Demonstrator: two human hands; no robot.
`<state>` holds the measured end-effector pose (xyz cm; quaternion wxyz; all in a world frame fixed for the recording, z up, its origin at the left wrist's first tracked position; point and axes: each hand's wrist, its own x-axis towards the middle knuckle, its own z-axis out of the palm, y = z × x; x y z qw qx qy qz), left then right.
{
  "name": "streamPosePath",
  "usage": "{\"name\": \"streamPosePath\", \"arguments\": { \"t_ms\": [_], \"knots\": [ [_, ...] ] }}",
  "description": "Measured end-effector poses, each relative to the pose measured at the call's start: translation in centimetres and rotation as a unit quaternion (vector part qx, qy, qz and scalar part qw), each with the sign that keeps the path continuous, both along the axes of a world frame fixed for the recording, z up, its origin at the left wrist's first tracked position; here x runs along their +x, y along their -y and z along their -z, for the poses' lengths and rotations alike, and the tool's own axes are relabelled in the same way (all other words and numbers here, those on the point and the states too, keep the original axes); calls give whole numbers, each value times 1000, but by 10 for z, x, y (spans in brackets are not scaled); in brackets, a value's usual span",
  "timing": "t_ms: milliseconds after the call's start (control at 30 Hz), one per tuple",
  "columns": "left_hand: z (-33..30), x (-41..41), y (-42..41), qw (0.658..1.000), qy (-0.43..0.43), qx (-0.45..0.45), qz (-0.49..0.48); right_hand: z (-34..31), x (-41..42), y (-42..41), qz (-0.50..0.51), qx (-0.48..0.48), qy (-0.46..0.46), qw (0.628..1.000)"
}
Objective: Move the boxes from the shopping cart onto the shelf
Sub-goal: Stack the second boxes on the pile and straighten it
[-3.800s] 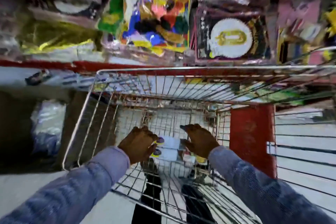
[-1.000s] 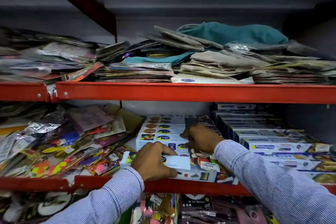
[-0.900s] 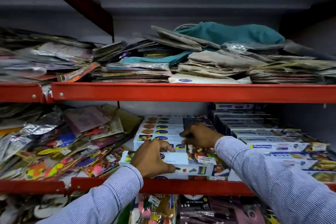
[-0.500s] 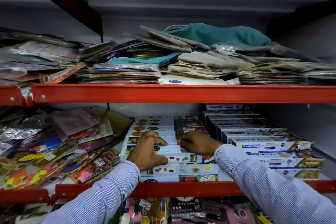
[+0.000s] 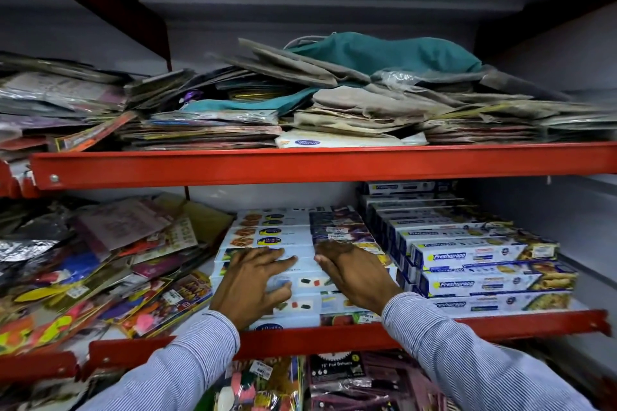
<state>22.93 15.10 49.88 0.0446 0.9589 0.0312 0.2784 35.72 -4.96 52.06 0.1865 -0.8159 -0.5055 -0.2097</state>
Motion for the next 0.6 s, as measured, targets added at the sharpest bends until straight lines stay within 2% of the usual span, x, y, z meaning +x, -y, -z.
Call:
{"name": "streamPosePath", "arguments": {
  "t_ms": [167, 300, 367, 467, 600],
  "knots": [
    [3, -4, 3, 998, 3, 54, -13, 5, -1, -1, 10, 9, 6, 1000],
    [14, -17, 9, 990, 51, 126, -49, 24, 0, 5, 81, 56, 77, 992],
    [19, -21, 9, 984, 56, 145, -84, 32, 0, 12, 123, 95, 76, 985],
    [24, -22, 10, 978, 39, 161, -125, 41, 2, 15, 156, 105, 56, 981],
    [26, -20, 6, 978, 17, 157, -135, 41, 3, 12, 162, 93, 56, 981]
  ]
}}
